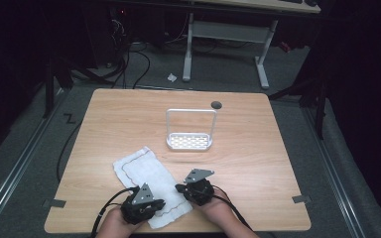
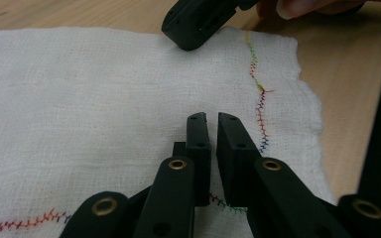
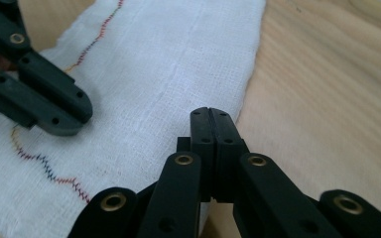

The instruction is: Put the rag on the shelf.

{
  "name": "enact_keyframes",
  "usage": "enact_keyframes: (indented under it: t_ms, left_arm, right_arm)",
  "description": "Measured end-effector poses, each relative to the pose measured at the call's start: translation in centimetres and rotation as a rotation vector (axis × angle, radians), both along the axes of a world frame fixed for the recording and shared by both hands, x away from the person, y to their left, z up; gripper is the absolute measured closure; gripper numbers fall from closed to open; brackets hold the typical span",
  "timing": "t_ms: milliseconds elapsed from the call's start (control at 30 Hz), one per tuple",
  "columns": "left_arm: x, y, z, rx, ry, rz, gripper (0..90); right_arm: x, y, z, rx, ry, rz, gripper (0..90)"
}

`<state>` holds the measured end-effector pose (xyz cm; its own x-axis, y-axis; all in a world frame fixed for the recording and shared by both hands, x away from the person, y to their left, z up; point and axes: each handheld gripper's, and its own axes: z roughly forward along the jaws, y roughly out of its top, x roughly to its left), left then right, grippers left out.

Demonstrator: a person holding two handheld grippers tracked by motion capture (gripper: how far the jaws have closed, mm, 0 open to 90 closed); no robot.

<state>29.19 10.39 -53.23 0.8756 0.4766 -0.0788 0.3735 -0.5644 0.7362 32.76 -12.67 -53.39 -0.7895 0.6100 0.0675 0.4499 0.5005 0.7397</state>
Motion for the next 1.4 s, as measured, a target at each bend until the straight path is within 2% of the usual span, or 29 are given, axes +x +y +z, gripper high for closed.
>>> enact_keyframes:
  t_ms: [33,100,167,200,233,267,333,367,400,433,467,533,567,600,633,700,733,767,800,833,1000,1200,1267,1333,1367,1400]
  left_arm:
    - [-0.3,-0.2,0.0,-0.012,0.016,-0.033,83.4]
    - [-0.6,-0.5,-0.1,-0.024,0.03,-0.056,82.3]
    - [-0.7,-0.6,0.0,-0.025,0.03,-0.074,80.3]
    - [-0.7,-0.6,0.1,-0.023,0.021,-0.078,77.3]
    - [-0.6,-0.4,0.3,-0.035,0.011,-0.061,73.5]
    - [0.0,0.3,0.5,-0.071,0.007,-0.008,70.7]
    - [0.9,1.4,0.4,-0.074,-0.005,0.076,70.3]
    - [0.9,1.4,0.4,-0.074,-0.005,0.076,70.0]
    - [1.4,1.9,-0.1,-0.147,0.056,0.211,70.0]
    - [1.4,1.9,-0.1,-0.147,0.056,0.211,69.6]
    - [1.9,2.5,-0.2,-0.148,0.065,0.249,68.5]
    - [2.7,3.6,0.1,-0.073,0.004,0.245,62.6]
    - [2.8,3.8,0.1,-0.087,0.0,0.269,60.5]
    - [2.8,3.8,0.1,-0.087,0.0,0.269,59.5]
    - [3.0,4.3,0.0,-0.091,-0.006,0.295,57.8]
    - [3.1,4.6,-0.1,-0.086,-0.009,0.309,56.0]
    - [3.1,4.6,-0.1,-0.086,-0.009,0.309,55.8]
    - [3.2,4.8,-0.3,-0.09,-0.004,0.312,55.8]
    - [3.2,4.8,-0.3,-0.09,-0.004,0.312,55.8]
    - [3.1,4.9,-0.3,-0.087,-0.005,0.317,55.7]
    - [3.1,4.8,-0.4,-0.086,-0.003,0.31,56.1]
    - [2.9,3.4,-0.4,-0.058,-0.006,0.266,57.0]
    - [2.9,2.3,-0.3,-0.061,0.004,0.232,57.8]
    - [2.9,1.9,-0.3,-0.059,0.002,0.218,58.4]
    - [2.8,1.1,-0.4,-0.06,0.004,0.193,58.6]
    - [2.8,1.1,-0.4,-0.06,0.004,0.193,59.2]
  right_arm:
    - [-0.6,-0.6,0.0,0.005,0.007,-0.001,90.0]
    - [-1.7,-1.4,-0.1,0.013,0.01,0.0,90.0]
    - [-2.1,-1.8,-0.1,0.019,0.014,-0.001,90.0]
    - [-3.0,-2.6,-0.2,0.038,0.034,-0.008,89.6]
    - [-3.4,-2.9,-0.1,0.045,0.04,-0.01,89.2]
    - [-3.6,-3.1,0.1,0.056,0.039,-0.011,88.9]
    - [-3.6,-3.3,0.5,0.072,0.027,-0.018,87.5]
    - [-3.4,-3.3,0.6,0.077,0.015,-0.021,86.5]
    - [-2.9,-3.1,0.8,0.07,-0.006,-0.029,85.4]
    - [-2.9,-3.1,0.8,0.07,-0.006,-0.029,85.4]
    - [-1.3,-2.3,1.2,0.07,-0.02,-0.034,82.9]
    - [0.0,-1.9,1.4,0.082,-0.025,-0.043,80.3]
    - [1.1,-1.5,1.5,0.078,-0.042,-0.064,79.3]
    - [1.1,-1.5,1.5,0.078,-0.042,-0.064,79.3]
    - [2.9,-0.5,1.3,0.07,-0.063,-0.079,78.8]
    - [3.8,0.2,1.1,0.045,-0.062,-0.086,78.6]
    - [3.8,0.2,1.1,0.045,-0.062,-0.086,78.6]
    - [4.8,1.2,0.6,0.008,-0.041,-0.077,78.0]
    - [4.8,1.2,0.6,0.008,-0.041,-0.077,78.0]
    - [5.0,1.9,0.2,-0.016,-0.045,-0.081,79.3]
    - [4.9,1.4,0.0,-0.016,-0.033,-0.071,83.7]
    - [3.5,0.3,0.0,-0.035,-0.046,-0.064,84.1]
    - [2.2,-1.1,0.0,-0.05,-0.058,-0.069,84.3]
    - [1.4,-2.2,0.1,-0.052,-0.047,-0.076,84.3]
    - [1.0,-2.7,0.1,-0.053,-0.046,-0.081,84.3]
    - [1.0,-2.7,0.1,-0.053,-0.046,-0.081,84.3]
